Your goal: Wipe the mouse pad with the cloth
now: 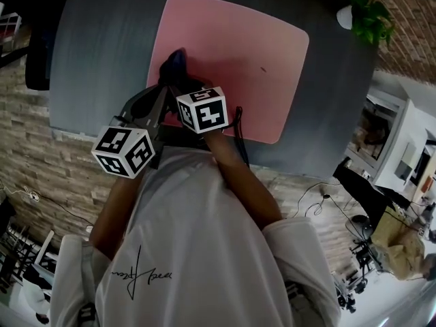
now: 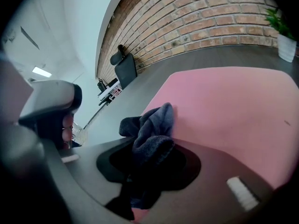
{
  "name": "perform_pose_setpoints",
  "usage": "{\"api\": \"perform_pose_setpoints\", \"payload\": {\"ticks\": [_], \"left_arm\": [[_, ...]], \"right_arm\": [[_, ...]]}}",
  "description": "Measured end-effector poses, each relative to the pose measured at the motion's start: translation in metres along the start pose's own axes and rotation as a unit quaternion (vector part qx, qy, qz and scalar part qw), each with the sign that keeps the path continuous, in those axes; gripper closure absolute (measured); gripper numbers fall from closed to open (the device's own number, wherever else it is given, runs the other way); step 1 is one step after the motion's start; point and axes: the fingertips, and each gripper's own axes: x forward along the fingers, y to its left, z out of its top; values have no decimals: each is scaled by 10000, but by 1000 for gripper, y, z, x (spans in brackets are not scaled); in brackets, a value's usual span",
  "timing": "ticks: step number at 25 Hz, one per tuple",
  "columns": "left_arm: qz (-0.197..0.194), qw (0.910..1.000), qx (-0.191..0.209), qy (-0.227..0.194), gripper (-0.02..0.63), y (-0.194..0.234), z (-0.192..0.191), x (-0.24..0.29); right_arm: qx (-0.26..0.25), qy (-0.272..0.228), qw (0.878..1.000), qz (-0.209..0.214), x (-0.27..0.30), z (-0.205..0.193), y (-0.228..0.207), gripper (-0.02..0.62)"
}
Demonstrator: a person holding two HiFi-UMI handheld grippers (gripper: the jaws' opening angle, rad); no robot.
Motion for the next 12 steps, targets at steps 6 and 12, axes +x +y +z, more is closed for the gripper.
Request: {"api": "perform_pose_setpoints", "payload": {"ticks": [6,12], "left_arm": [[0,9999,160,4,595,-10,-2,2],[-15,9999,170,-2,595,-20,-6,4]], "right_arm": [[23,-33,10000,-49,-10,-4,-11,463],[25,-46,9999,-102,-21,-9,-22,463]]}}
